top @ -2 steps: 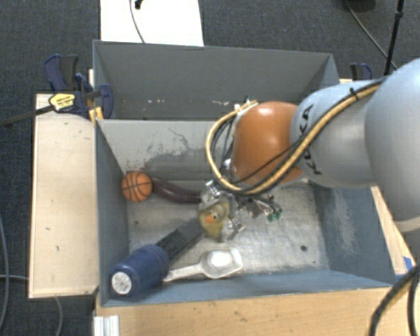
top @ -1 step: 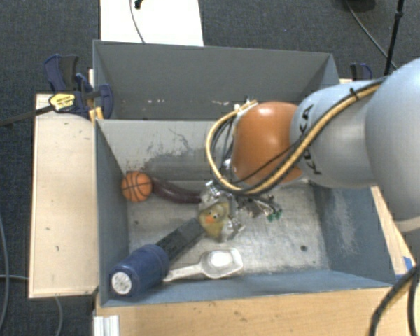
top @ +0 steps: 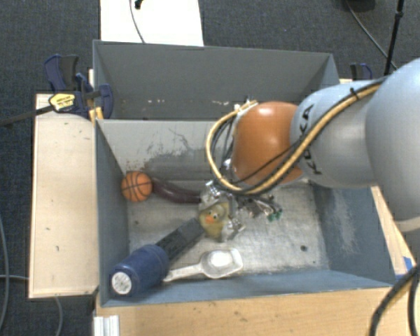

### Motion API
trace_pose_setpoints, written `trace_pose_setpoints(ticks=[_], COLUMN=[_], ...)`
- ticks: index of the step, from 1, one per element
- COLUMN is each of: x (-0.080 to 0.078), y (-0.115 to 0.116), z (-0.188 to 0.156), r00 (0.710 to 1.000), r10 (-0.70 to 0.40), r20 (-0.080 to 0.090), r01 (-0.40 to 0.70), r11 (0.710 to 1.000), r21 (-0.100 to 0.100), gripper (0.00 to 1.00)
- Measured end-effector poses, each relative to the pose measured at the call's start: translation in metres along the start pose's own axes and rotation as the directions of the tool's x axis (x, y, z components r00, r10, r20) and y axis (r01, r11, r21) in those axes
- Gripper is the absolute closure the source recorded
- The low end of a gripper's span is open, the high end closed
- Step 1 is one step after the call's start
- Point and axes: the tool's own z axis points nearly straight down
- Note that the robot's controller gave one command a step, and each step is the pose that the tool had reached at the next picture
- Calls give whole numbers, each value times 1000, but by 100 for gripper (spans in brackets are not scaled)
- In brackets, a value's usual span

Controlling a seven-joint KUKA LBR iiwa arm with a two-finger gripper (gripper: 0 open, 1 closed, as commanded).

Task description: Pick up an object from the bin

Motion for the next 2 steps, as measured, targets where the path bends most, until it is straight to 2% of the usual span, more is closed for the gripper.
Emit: trace_pose_setpoints(ticks=[1, 2], x=[-24, 10], y=[-3, -14], z=[1, -149], r00=[998, 930], r10=[-57, -368], r20=[-13, -3], r01=[57, 368], r11=[998, 930], r21=[-9, -11], gripper=[100, 100])
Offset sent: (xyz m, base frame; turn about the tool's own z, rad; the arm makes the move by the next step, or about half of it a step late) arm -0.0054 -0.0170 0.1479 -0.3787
